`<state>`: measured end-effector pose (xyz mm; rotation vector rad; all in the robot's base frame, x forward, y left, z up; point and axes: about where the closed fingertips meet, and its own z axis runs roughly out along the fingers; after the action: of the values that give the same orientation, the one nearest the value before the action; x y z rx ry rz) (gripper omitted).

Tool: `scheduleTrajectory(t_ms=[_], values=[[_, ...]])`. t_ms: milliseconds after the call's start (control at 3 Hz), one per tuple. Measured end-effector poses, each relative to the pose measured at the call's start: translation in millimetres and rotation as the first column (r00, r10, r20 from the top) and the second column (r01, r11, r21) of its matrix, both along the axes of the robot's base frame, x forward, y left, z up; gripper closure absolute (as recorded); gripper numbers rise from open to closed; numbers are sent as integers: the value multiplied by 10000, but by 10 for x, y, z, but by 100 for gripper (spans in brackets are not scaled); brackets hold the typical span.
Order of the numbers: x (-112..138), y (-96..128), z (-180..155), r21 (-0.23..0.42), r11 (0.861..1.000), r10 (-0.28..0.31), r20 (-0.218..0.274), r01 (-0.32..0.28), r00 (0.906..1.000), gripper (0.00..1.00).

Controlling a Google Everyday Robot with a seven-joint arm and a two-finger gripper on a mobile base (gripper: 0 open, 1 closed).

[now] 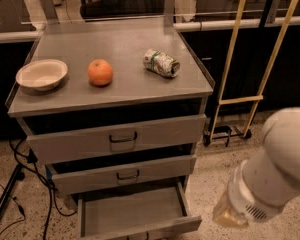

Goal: Close bottom drawer

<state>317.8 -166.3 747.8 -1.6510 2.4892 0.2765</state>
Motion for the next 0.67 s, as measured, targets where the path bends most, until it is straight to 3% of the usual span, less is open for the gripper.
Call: scheduleTrajectory(t_ms=[667], values=[[-424, 334, -1413, -160, 9992, -368, -879, 355, 9954, 100]])
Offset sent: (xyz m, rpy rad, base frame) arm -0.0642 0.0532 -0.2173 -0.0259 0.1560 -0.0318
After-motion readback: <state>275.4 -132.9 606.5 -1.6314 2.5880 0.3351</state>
